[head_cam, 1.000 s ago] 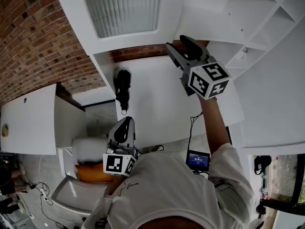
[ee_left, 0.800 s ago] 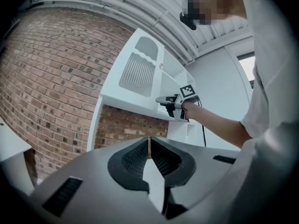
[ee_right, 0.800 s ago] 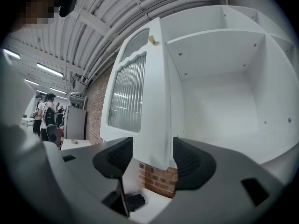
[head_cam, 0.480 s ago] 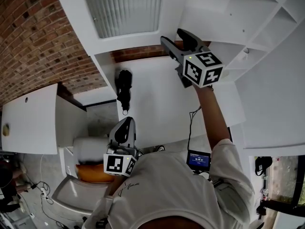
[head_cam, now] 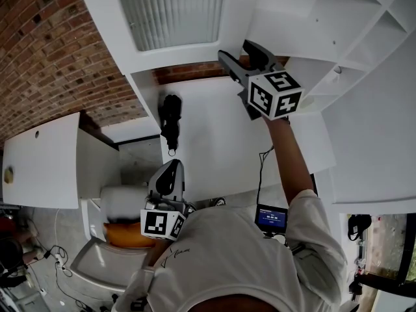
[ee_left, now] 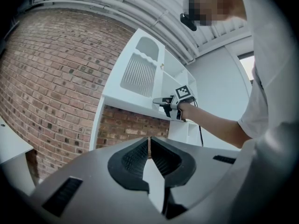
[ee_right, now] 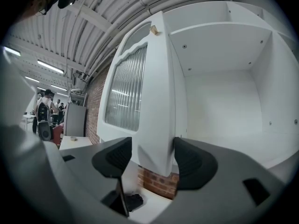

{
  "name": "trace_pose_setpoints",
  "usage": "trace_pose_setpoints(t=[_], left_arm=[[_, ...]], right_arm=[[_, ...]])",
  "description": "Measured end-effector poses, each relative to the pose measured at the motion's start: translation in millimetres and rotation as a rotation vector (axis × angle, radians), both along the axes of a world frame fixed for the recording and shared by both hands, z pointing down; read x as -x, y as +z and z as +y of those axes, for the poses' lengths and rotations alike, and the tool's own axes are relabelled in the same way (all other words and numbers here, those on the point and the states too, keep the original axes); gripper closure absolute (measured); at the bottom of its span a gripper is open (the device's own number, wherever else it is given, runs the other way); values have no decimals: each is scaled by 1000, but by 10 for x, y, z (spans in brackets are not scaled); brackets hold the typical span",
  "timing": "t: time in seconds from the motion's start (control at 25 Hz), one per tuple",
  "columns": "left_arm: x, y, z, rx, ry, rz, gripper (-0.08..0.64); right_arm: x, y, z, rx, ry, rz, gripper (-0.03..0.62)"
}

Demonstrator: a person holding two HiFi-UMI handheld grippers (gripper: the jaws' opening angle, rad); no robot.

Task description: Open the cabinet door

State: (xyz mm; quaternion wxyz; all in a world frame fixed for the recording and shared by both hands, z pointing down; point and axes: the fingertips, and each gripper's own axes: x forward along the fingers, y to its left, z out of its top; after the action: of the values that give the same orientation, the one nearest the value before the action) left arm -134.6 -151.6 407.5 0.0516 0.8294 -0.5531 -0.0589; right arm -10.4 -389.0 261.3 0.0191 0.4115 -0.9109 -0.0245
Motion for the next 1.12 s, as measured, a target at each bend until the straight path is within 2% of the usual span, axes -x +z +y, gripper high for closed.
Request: trace_pose_setpoints(t=[0.2, 0.6, 1.12], left_arm=[[-14, -4, 11, 4, 6, 6, 532], [-9, 26, 34, 9, 12, 12, 532], [-85, 51, 60, 20, 39, 58, 532]], right_arm=[[-9, 7, 26, -2, 22, 27, 324], [1, -1, 163, -3, 8, 7, 325], [-51, 16, 325, 5, -10, 26, 327]])
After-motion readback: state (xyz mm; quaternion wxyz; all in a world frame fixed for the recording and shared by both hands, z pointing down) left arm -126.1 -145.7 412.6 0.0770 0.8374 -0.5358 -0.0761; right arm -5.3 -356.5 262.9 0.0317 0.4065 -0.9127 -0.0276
